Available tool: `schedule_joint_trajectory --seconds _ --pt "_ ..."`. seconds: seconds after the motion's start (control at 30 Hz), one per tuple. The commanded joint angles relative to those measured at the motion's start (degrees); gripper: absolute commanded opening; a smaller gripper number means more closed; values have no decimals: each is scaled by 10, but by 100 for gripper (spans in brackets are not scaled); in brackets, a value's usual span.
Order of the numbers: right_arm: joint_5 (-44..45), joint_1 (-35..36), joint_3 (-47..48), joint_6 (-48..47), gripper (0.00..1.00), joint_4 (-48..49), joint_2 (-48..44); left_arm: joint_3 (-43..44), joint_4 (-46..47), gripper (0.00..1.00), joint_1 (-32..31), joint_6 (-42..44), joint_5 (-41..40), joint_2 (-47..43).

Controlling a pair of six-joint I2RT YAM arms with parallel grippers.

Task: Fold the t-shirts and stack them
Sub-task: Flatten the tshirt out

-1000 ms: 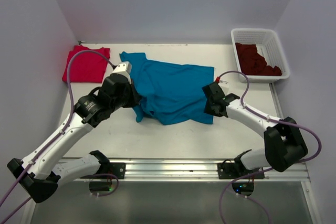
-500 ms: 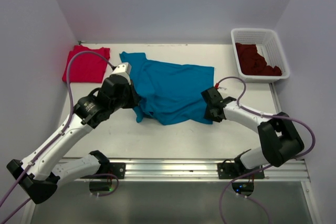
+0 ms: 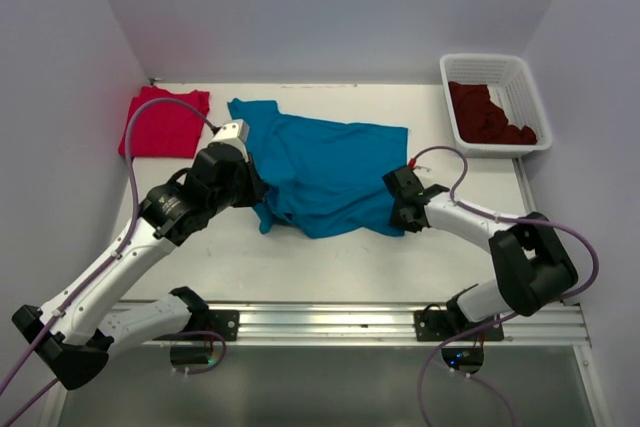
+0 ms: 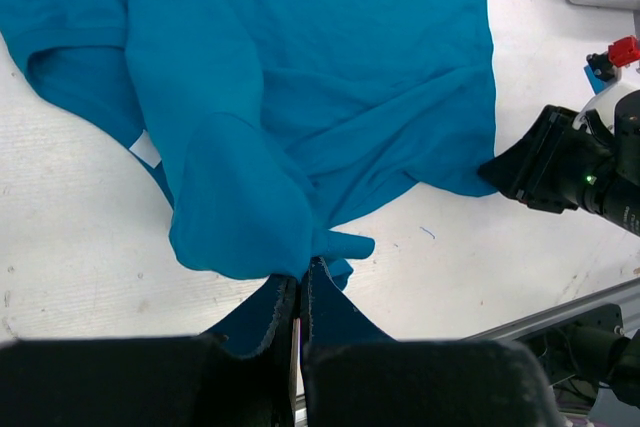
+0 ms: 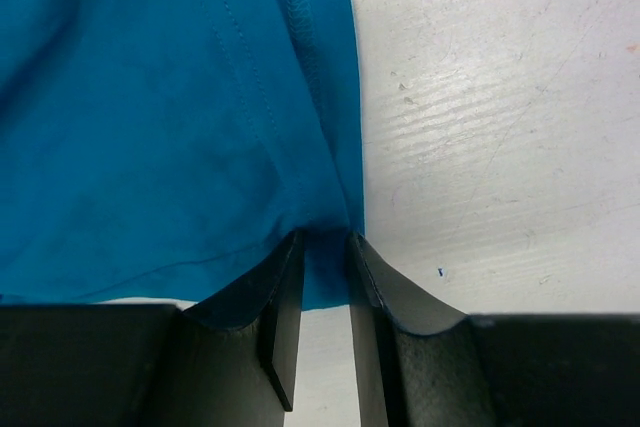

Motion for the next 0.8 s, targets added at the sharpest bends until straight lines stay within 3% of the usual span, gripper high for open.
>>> schedule_joint_trajectory --seconds 0.0,0.23,0.53,0.77 --pt "19 2 27 -5 28 -13 -21 -4 19 0 -3 -10 -6 -8" --pt "31 1 47 -17 36 -22 -25 -5 21 0 -3 -11 -4 -5" --pt "24 1 58 -18 35 -3 29 -1 13 0 -3 -10 -11 -9" --pt "20 1 36 -4 34 0 16 -3 14 0 -4 -10 -10 -8"
